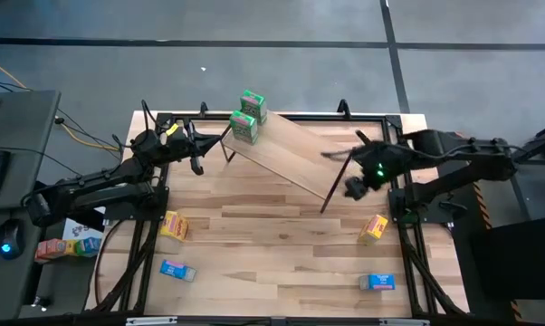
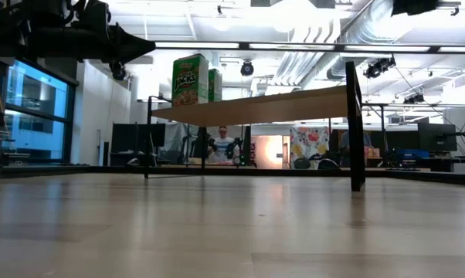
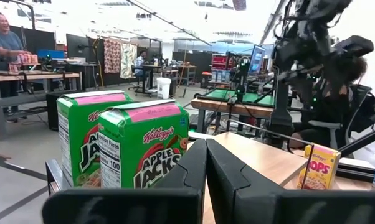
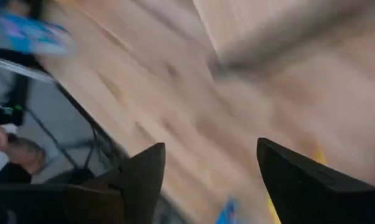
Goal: Stack cereal on shelf
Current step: Put the right yellow cereal box on the shelf
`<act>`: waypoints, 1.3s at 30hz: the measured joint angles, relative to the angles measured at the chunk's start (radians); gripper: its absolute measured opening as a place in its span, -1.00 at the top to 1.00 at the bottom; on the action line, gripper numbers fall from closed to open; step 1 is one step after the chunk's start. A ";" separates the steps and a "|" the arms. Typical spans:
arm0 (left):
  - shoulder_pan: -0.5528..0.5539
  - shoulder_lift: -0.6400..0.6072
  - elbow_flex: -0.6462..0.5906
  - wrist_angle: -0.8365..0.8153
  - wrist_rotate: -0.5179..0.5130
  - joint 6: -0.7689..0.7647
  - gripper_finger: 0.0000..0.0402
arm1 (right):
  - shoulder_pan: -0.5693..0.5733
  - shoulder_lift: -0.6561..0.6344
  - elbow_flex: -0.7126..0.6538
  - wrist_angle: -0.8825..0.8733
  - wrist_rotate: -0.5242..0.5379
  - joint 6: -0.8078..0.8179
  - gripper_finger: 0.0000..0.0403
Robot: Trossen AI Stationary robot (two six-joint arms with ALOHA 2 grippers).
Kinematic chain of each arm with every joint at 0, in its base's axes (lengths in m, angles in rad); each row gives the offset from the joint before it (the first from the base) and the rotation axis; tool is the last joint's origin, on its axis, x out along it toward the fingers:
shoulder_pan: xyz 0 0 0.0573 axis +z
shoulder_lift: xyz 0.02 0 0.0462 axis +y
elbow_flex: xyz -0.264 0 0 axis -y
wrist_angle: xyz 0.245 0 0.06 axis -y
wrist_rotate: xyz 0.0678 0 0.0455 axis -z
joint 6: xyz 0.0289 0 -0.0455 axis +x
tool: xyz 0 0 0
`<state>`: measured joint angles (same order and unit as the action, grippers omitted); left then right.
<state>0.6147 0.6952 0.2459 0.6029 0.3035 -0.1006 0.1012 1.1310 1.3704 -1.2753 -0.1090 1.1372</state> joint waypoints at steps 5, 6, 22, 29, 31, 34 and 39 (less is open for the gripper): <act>0.000 0.000 0.000 -0.010 0.000 -0.001 1.00 | 0.191 0.020 0.095 -0.297 0.030 0.454 -0.24; 0.000 0.000 0.000 -0.013 -0.001 -0.001 1.00 | 0.230 0.025 0.096 -0.307 0.033 0.558 -0.24; 0.000 0.000 0.000 -0.031 -0.001 -0.001 1.00 | 0.531 0.219 -0.026 -0.248 0.054 1.082 -0.24; 0.000 0.000 0.000 -0.032 -0.001 -0.038 1.00 | 0.535 0.298 -0.042 -0.293 0.147 1.155 -0.24; 0.000 0.000 0.000 -0.036 -0.001 -0.049 1.00 | 0.535 0.308 -0.069 -0.286 0.140 1.159 -0.24; 0.000 0.000 0.000 -0.053 -0.001 -0.055 1.00 | 0.535 0.318 -0.126 -0.285 0.113 1.170 -0.24; 0.000 0.000 0.000 -0.068 -0.001 -0.055 1.00 | 0.535 0.314 -0.171 -0.294 0.120 1.177 -0.24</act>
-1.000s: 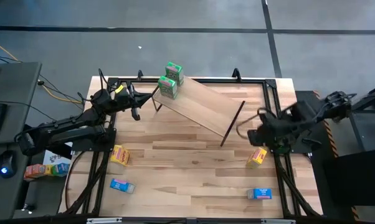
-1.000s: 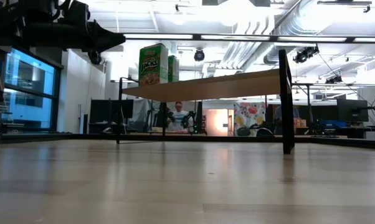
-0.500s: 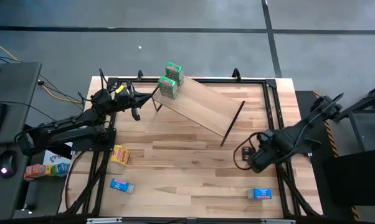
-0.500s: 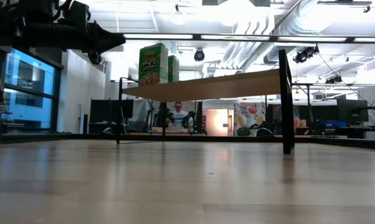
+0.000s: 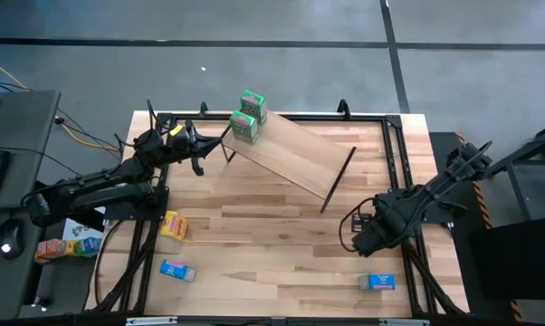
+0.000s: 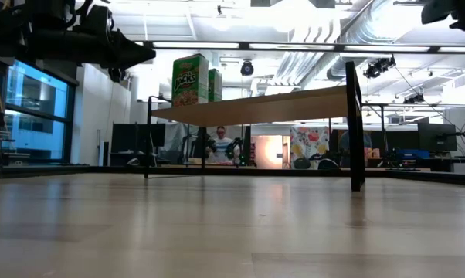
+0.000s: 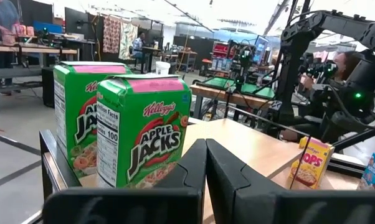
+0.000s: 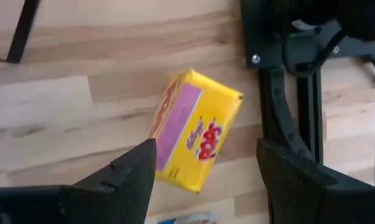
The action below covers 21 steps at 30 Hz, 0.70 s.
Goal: Stack cereal on shelf
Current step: Put the right yellow cereal box on the shelf
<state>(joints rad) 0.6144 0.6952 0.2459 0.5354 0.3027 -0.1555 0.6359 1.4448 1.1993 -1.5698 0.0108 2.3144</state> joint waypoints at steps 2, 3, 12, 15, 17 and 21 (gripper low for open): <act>0.000 0.000 0.000 0.000 0.000 0.000 1.00 | 0.000 0.000 -0.004 -0.002 0.015 0.000 -0.24; 0.000 0.000 0.000 0.000 0.000 0.000 1.00 | -0.001 0.000 -0.004 0.000 0.018 0.000 -0.24; 0.000 0.000 0.000 -0.001 0.000 0.000 1.00 | -0.023 0.001 -0.004 -0.001 0.037 0.004 -0.24; 0.000 0.000 0.000 -0.009 0.000 0.000 1.00 | -0.043 0.018 -0.008 0.001 0.038 0.001 -0.24; 0.000 0.000 0.000 -0.012 0.000 0.001 1.00 | -0.054 0.018 -0.027 -0.002 0.038 -0.003 -0.24; 0.000 0.000 0.000 -0.013 0.000 0.002 1.00 | -0.053 0.017 -0.074 0.000 0.003 0.000 -0.24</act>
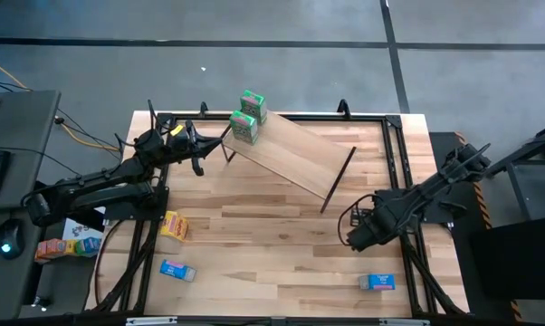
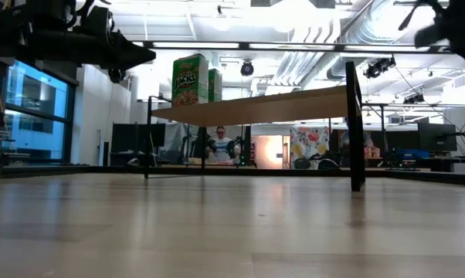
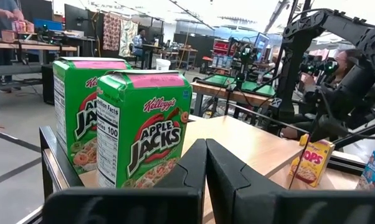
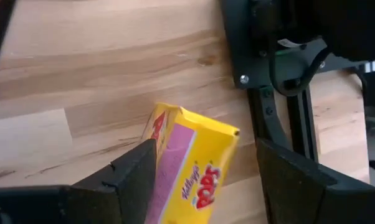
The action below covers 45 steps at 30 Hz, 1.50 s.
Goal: Stack cereal on shelf
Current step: Put the right yellow cereal box on the shelf
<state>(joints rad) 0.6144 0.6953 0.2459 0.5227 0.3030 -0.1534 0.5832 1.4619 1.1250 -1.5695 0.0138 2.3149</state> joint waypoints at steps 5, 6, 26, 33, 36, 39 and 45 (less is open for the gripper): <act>0.000 0.000 0.000 0.000 0.000 0.016 1.00 | 0.001 -0.002 -0.033 0.046 0.004 0.004 -0.24; 0.000 0.000 0.000 0.000 0.000 0.016 1.00 | 0.001 -0.002 -0.042 0.057 0.004 0.002 -0.24; 0.000 0.000 0.000 -0.004 0.003 -0.003 1.00 | -0.001 -0.003 -0.176 0.292 -0.008 -0.044 -0.21; 0.000 0.000 0.000 -0.004 0.003 -0.002 1.00 | 0.000 -0.013 -0.167 0.275 -0.028 -0.097 0.15; 0.000 0.000 0.000 -0.003 0.003 -0.002 1.00 | 0.008 -0.013 -0.144 0.239 -0.020 -0.128 0.35; 0.000 0.000 0.000 -0.002 0.003 -0.002 1.00 | 0.008 -0.013 -0.113 0.206 -0.018 -0.186 0.49; 0.000 0.000 0.000 -0.001 0.004 -0.018 1.00 | -0.005 -0.013 0.049 0.141 -0.033 -0.459 0.55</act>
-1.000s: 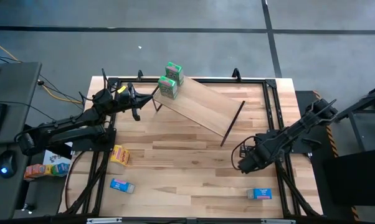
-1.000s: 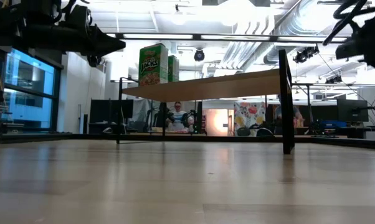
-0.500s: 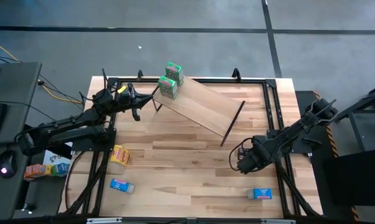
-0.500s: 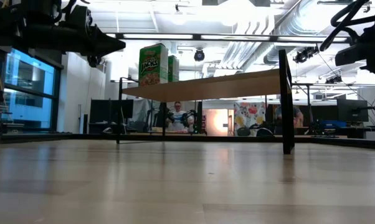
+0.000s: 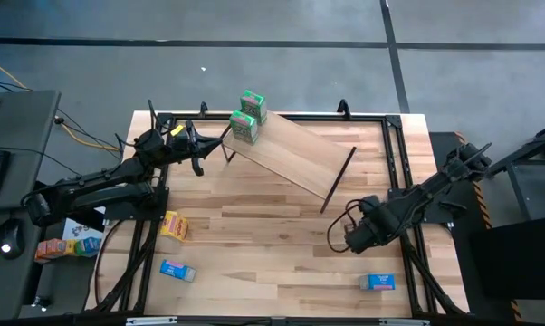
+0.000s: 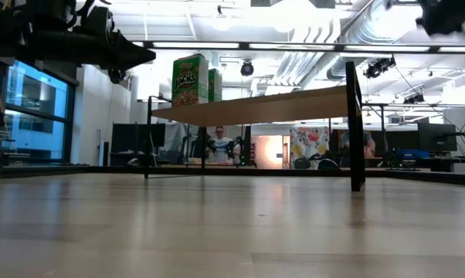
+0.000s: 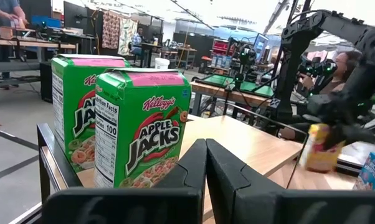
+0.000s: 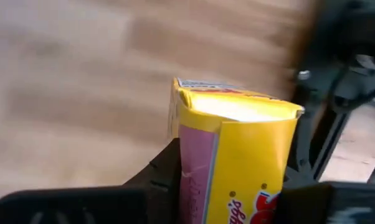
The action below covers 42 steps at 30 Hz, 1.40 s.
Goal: Stack cereal on shelf
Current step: Put the right yellow cereal box on the shelf
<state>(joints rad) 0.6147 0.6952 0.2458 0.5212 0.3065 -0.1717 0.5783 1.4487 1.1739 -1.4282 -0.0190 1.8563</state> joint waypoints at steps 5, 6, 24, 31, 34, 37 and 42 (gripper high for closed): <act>0.000 0.000 0.000 0.007 0.000 -0.001 1.00 | -0.018 -0.002 0.258 0.060 0.020 -0.243 0.53; 0.000 0.000 0.000 0.008 0.000 -0.001 1.00 | -0.022 -0.003 0.316 0.110 0.056 -0.292 0.53; 0.000 0.000 0.000 0.008 0.006 -0.010 1.00 | -0.466 0.337 1.039 0.256 0.474 -1.342 0.60; 0.000 0.000 0.000 0.007 0.006 -0.010 1.00 | -0.695 0.514 1.170 0.072 0.280 -1.418 0.60; 0.000 0.000 0.000 0.008 0.006 -0.009 1.00 | -0.746 0.572 1.182 0.073 0.234 -1.490 0.60; 0.000 0.000 0.000 0.021 0.006 -0.009 1.00 | -0.796 0.604 1.181 0.070 0.253 -1.554 0.57; 0.000 0.000 0.000 0.027 0.005 -0.009 1.00 | -0.866 0.624 1.180 0.056 0.250 -1.609 0.56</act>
<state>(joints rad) 0.6146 0.6952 0.2459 0.5481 0.3119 -0.1807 -0.2876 2.0731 2.3539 -1.3718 0.2313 0.2475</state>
